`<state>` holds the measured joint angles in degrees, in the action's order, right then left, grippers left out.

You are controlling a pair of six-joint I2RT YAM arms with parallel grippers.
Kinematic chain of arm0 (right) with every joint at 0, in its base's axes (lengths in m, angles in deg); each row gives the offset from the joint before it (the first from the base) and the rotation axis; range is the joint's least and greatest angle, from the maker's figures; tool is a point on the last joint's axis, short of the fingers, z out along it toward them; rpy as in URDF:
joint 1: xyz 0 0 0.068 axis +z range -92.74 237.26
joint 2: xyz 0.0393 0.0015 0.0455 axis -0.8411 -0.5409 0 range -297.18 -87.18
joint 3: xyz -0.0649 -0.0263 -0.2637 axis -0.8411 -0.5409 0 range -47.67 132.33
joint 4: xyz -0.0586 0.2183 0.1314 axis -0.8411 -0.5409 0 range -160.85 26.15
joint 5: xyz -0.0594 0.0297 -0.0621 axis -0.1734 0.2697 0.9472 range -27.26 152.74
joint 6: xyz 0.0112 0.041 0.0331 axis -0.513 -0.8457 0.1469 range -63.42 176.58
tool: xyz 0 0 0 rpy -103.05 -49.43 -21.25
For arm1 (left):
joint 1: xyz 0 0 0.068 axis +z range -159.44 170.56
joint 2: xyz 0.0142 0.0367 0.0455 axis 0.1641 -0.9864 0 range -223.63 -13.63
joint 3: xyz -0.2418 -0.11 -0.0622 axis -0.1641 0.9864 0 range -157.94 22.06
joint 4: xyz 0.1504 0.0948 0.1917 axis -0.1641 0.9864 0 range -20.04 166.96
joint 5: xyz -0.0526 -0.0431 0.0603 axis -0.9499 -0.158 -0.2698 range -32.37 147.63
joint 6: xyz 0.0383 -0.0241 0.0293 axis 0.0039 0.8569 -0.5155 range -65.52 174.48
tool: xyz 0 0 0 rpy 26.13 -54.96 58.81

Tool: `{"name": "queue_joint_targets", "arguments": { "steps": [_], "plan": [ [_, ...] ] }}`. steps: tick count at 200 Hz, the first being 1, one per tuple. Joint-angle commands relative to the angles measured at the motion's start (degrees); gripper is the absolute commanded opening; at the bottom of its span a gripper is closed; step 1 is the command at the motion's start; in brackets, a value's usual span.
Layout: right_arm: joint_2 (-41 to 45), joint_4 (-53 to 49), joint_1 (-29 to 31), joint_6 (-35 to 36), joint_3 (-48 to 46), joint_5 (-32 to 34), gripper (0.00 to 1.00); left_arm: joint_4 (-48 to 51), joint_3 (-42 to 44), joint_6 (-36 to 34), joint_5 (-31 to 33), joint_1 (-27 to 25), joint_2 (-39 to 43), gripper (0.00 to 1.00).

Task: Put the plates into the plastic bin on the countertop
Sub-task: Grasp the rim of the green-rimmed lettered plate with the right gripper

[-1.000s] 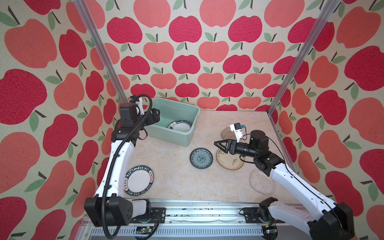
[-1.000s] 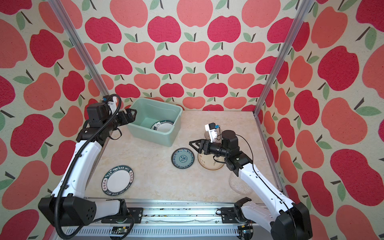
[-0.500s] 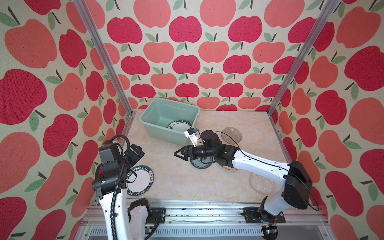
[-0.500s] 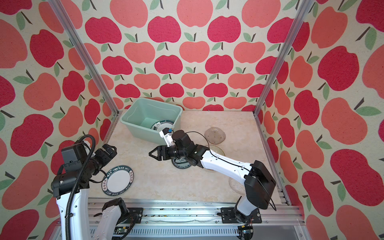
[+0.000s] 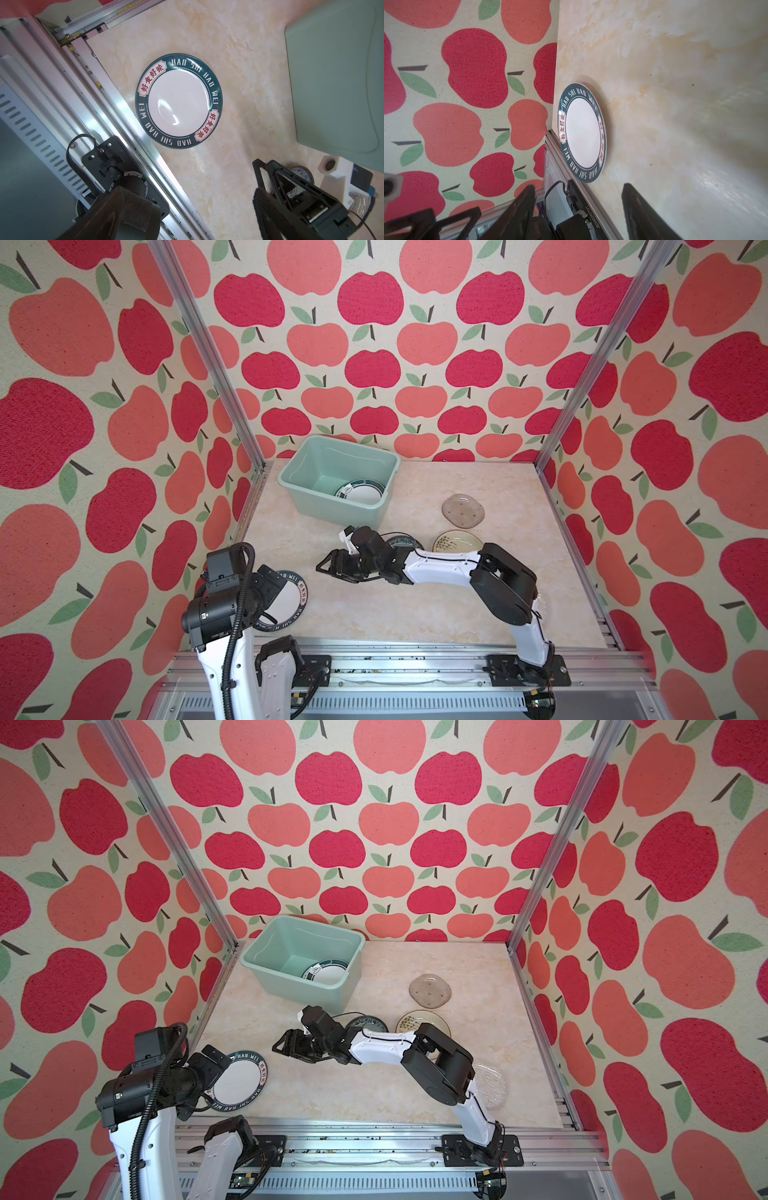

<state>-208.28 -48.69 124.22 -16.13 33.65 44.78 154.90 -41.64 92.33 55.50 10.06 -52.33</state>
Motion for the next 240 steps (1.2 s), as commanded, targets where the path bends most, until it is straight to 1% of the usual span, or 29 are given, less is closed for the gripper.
{"name": "queue_joint_targets", "arguments": {
  "steps": [1,13,18,36,81,119,171,192,240],
  "plan": [
    [-5.51,4.59,1.58,-8.01,4.63,-0.05,0.68,4.00,-0.25,-0.88,0.55,0.30,0.52,1.00],
    [-7.99,3.91,1.60,-8.91,7.38,-0.22,0.67,3.80,0.19,-1.28,-0.67,0.27,0.21,1.00],
    [-8.89,3.52,3.57,-8.90,8.50,-0.39,0.67,3.65,0.51,-1.50,-1.32,0.31,0.18,1.00],
    [-11.26,1.38,4.47,-9.01,11.80,-0.36,0.67,3.37,1.36,-1.97,-2.54,0.31,0.48,1.00],
    [-15.29,-1.19,5.65,-12.04,14.72,0.90,0.64,3.20,3.74,-2.25,-5.04,0.27,3.34,1.00],
    [-16.89,-4.23,5.82,-12.23,16.81,0.93,0.61,3.65,2.83,-4.21,-5.34,0.27,3.12,1.00],
    [-15.28,-3.74,5.65,-12.10,14.05,2.22,0.61,2.86,1.21,-6.89,-4.81,0.31,0.83,0.99],
    [-13.65,-1.20,5.49,-12.63,10.83,3.70,0.61,1.85,1.64,-6.91,-5.23,0.27,0.74,0.99],
    [-10.28,2.42,5.05,-10.94,6.37,4.61,0.62,0.19,3.21,-7.08,-5.29,0.29,0.49,0.99]
  ]
}}
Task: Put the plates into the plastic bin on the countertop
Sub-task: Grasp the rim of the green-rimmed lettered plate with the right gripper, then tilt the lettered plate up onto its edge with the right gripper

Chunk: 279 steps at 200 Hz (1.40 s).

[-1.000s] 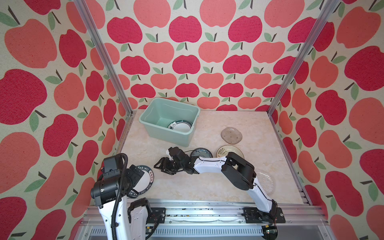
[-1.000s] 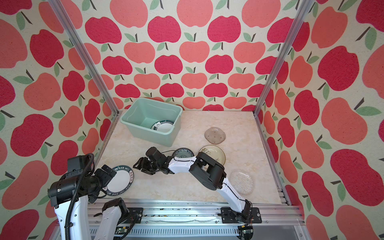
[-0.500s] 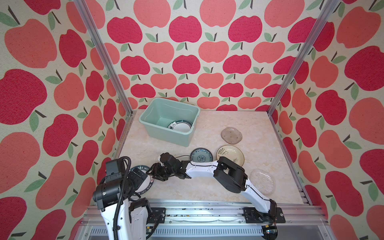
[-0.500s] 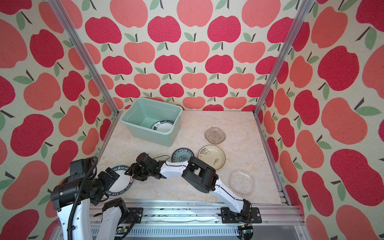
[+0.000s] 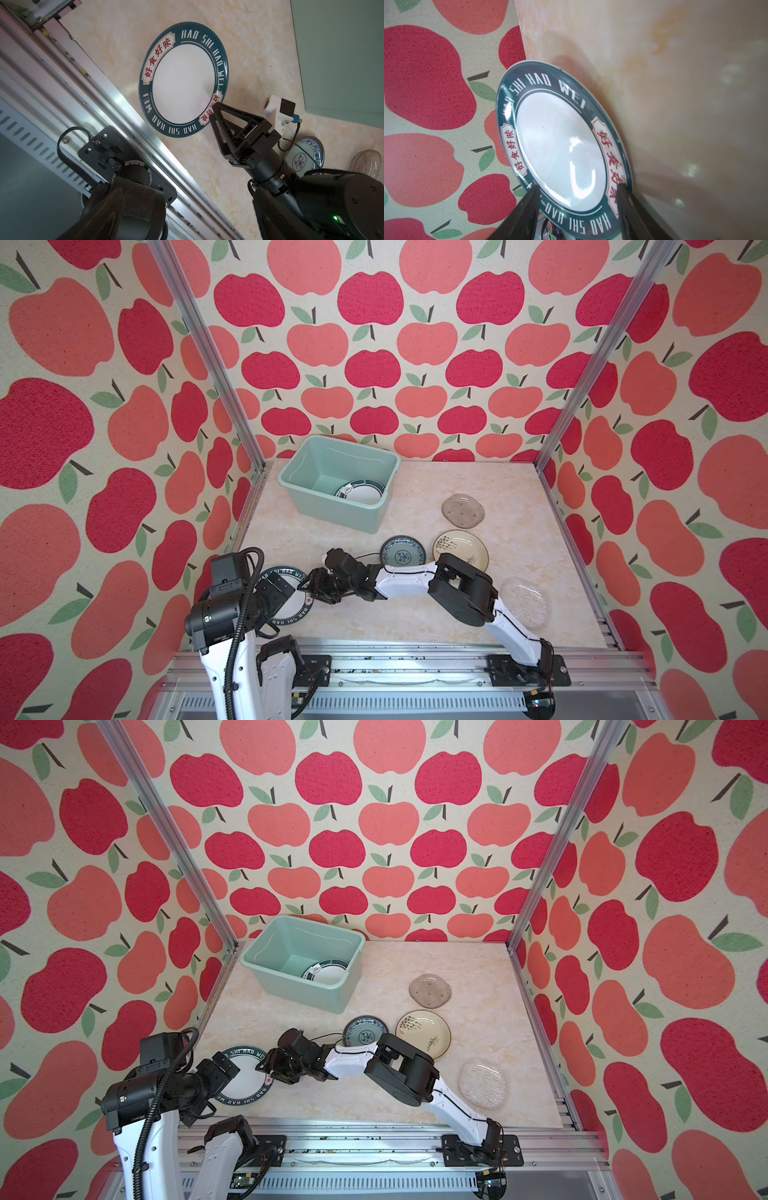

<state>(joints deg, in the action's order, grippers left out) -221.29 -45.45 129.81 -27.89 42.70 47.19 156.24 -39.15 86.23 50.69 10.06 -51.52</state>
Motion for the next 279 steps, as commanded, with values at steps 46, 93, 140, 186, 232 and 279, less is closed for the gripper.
{"name": "queue_joint_targets", "arguments": {
  "steps": [46,93,140,186,232,279],
  "plan": [
    [4.43,-0.37,-1.01,0.10,-5.82,2.86,0.62,-2.42,-0.02,-0.28,-0.63,0.27,-1.42,0.99],
    [7.42,-0.73,-1.76,-0.61,-9.80,4.30,0.62,-3.08,-0.06,-0.89,0.08,0.27,-1.74,0.99],
    [10.06,-2.12,-2.32,-0.08,-12.46,5.26,0.63,-4.35,1.91,-1.30,0.26,0.25,-1.69,0.99],
    [12.20,-4.32,-3.03,0.53,-14.14,6.39,0.63,-7.81,4.76,-0.64,-1.14,0.27,-2.58,0.99],
    [14.86,-7.13,-3.04,2.53,-15.08,7.23,0.64,-10.74,7.05,-0.55,-2.06,0.37,-5.04,0.99],
    [17.11,-8.39,-5.05,5.62,-15.19,7.20,0.64,-11.74,5.85,0.23,-3.30,0.27,-7.35,0.99]
  ]
}}
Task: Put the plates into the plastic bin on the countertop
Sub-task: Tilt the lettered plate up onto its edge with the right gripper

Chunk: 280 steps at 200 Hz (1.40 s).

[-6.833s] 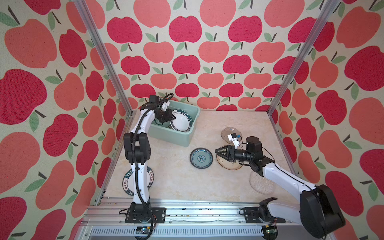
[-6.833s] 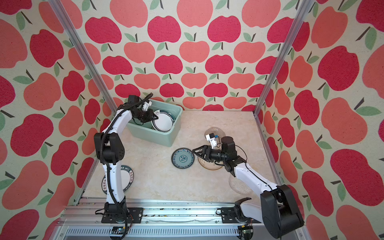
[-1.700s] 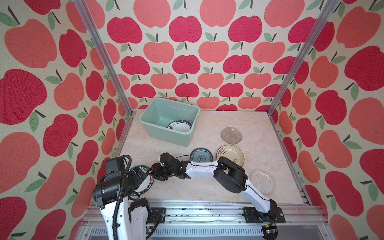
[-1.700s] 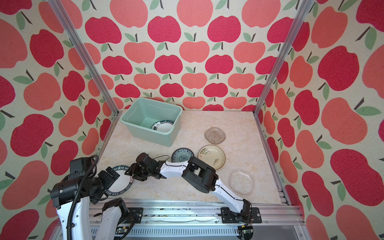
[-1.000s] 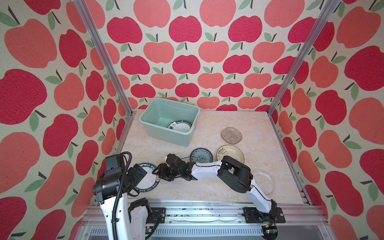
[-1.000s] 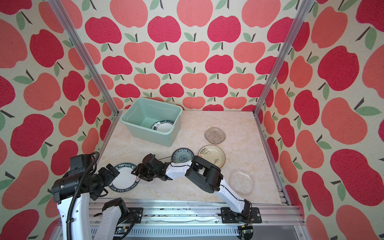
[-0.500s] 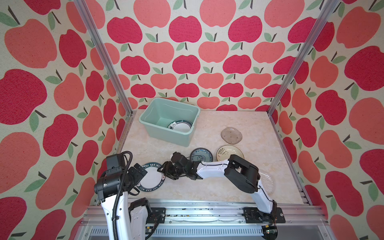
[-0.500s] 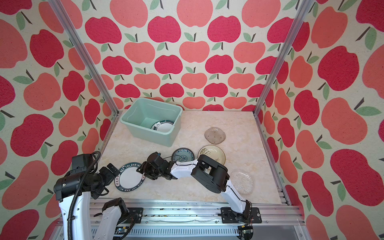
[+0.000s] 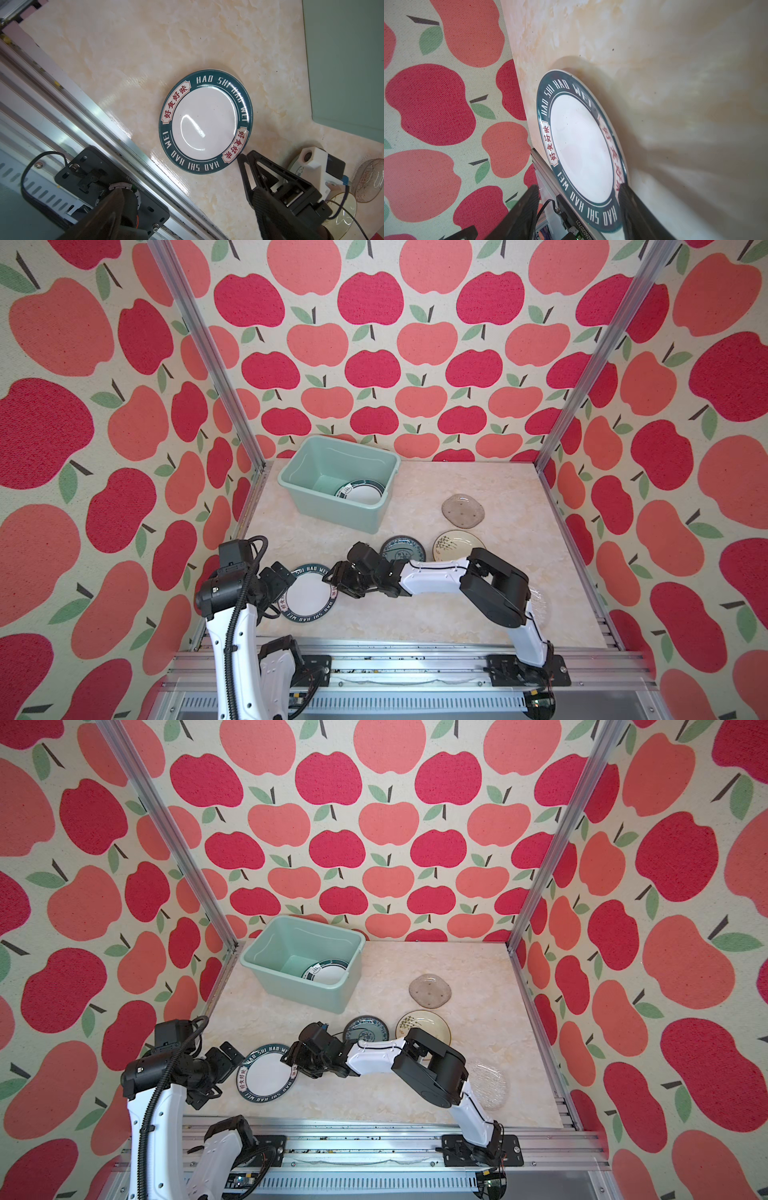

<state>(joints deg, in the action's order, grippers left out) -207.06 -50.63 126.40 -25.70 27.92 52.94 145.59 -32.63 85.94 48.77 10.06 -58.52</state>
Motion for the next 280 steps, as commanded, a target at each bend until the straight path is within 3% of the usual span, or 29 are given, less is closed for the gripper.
{"name": "queue_joint_targets", "arguments": {
  "steps": [1,59,149,280],
  "plan": [
    [2.93,-3.24,-1.64,3.57,-0.43,1.50,0.64,-1.15,-0.67,0.56,-1.44,0.27,-0.41,0.99],
    [4.33,-4.67,-2.06,3.53,-2.34,1.64,0.64,-1.98,-0.25,2.35,-2.87,0.31,-0.30,0.99],
    [-4.75,2.33,-2.30,-3.73,0.67,-6.48,0.55,-3.33,0.42,4.38,-6.63,0.27,-0.28,0.99],
    [-7.59,-1.79,-1.88,-5.08,3.49,-7.93,0.13,-6.27,1.33,5.92,-8.74,0.22,-1.29,0.99]
  ]
}}
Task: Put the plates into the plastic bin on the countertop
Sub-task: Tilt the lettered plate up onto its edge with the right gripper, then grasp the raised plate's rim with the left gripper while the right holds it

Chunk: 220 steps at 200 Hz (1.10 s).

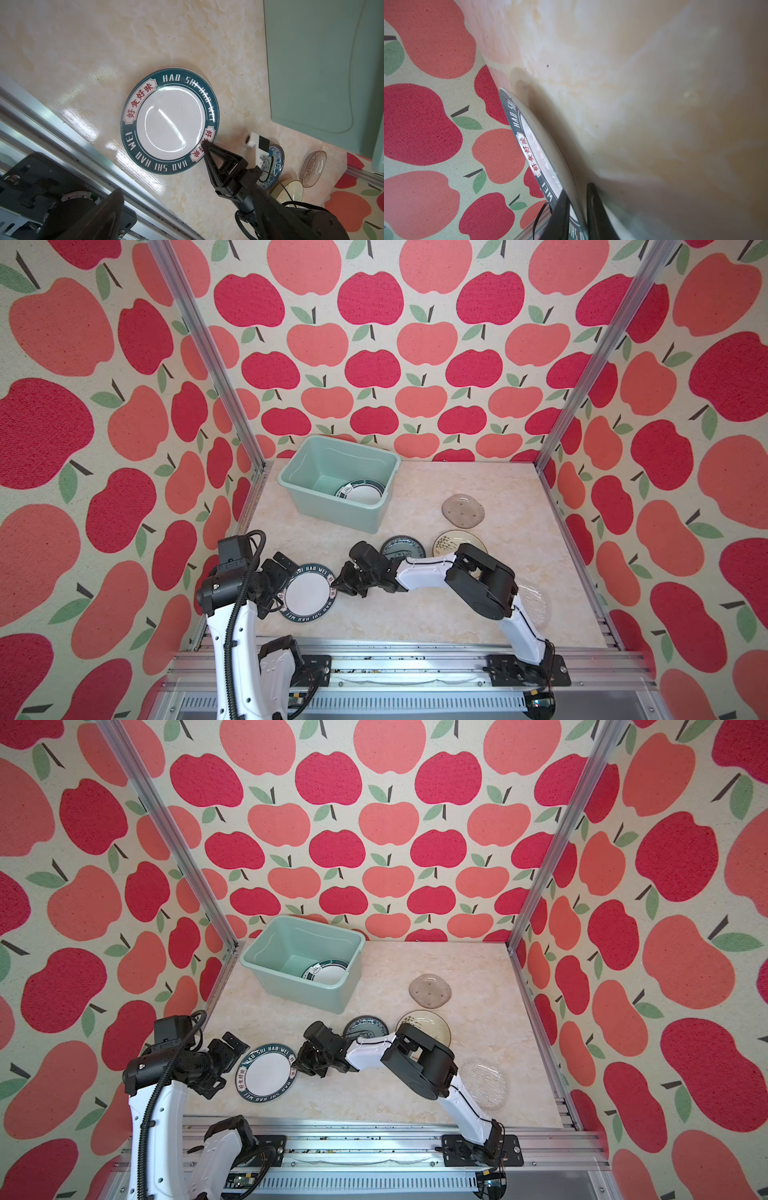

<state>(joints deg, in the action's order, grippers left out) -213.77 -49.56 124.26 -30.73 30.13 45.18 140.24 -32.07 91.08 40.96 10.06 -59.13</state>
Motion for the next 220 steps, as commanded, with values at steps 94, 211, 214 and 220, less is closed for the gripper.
{"name": "queue_joint_targets", "arguments": {
  "steps": [94,211,214,220],
  "plan": [
    [9.28,-4.58,-1.89,4.70,-6.20,1.54,0.00,-1.57,-2.33,-1.94,-2.40,0.01,-3.23,0.99],
    [38.72,-27.14,-7.88,31.15,-11.89,4.97,0.00,-10.80,-12.30,-8.54,-5.09,-17.88,-2.91,0.96],
    [39.97,-27.77,-8.21,31.83,-12.17,4.93,0.00,-11.39,-12.45,-8.89,-5.35,-18.37,-2.73,0.96],
    [41.90,-28.39,-8.73,32.85,-12.74,4.69,0.00,-12.16,-12.97,-9.52,-5.56,-19.26,-2.59,0.95]
  ]
}}
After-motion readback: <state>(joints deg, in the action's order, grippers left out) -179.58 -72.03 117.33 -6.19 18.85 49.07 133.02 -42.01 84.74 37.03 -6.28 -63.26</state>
